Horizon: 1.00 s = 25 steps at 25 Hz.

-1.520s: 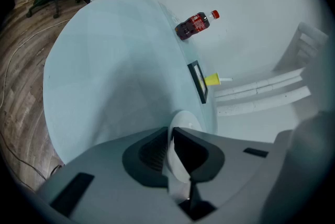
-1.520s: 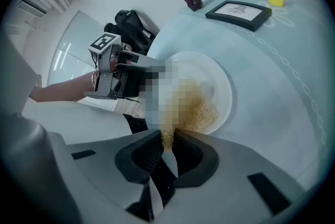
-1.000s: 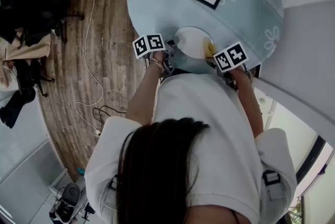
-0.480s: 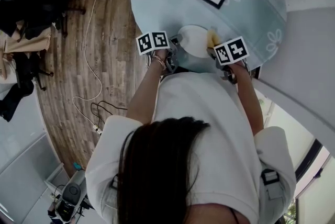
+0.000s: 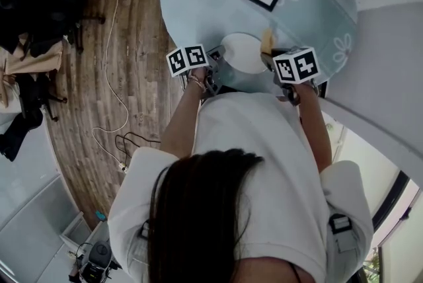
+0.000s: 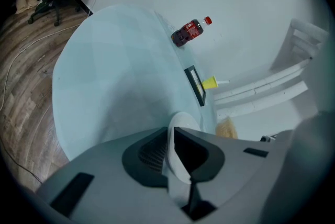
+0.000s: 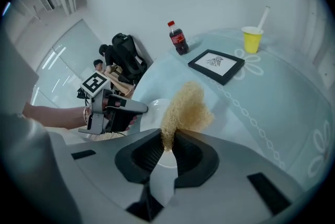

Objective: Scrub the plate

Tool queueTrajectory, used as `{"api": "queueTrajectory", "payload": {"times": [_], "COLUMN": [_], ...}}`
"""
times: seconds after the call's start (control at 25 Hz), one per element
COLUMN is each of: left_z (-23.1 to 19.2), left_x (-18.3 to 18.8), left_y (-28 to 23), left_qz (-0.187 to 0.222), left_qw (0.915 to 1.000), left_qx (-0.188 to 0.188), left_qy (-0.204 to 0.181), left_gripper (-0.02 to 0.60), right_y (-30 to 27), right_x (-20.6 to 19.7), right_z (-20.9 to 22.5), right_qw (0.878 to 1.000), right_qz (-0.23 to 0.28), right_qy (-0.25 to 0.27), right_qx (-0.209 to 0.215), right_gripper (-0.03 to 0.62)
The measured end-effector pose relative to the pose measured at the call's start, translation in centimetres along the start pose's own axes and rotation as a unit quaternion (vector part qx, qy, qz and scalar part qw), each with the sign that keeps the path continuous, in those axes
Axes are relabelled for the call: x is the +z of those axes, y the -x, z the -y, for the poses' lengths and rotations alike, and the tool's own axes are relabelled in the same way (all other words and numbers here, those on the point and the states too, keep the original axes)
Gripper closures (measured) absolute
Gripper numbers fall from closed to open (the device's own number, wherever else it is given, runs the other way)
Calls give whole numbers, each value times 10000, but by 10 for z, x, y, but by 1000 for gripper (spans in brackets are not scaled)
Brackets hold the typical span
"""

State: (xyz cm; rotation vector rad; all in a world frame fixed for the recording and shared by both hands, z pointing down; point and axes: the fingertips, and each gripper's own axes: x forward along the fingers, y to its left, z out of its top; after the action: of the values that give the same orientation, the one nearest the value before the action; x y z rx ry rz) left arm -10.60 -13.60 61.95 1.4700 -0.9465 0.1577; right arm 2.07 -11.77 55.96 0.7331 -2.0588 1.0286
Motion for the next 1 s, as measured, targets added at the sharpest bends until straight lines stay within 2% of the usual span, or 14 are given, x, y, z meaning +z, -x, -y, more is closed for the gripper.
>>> {"api": "queueTrajectory", "payload": {"times": [0.12,0.24,0.36,0.56,0.72,0.84,1.0], "left_z": [2,5,4,2,0,3,18], "left_x": [-3,-6,-7,3,6,7,18], "left_y": [6,13,16,19,24,34,48], "left_qz": [44,93,162,374,526,661,814], "left_qw": [10000,9999,9999,9992,9986,9977,9940], "left_qx": [17,-23,-25,-98,3,106,216], "left_qy": [-40,-50,-44,75,32,-138,-692], "left_gripper": [541,514,488,483,466,463,465], "right_y": [10,22,31,44,53,63,66], "right_x": [3,6,4,0,-7,-15,-19], "right_z": [7,17,30,44,59,73,90], "right_qw": [9997,9988,9977,9960,9937,9904,9865], "right_qz": [182,312,368,479,483,351,98], "right_qy": [24,46,20,-3,-79,-97,284], "right_qx": [-171,-379,-572,-758,-1011,-1335,-1610], "right_gripper": [534,533,534,534,533,534,533]}}
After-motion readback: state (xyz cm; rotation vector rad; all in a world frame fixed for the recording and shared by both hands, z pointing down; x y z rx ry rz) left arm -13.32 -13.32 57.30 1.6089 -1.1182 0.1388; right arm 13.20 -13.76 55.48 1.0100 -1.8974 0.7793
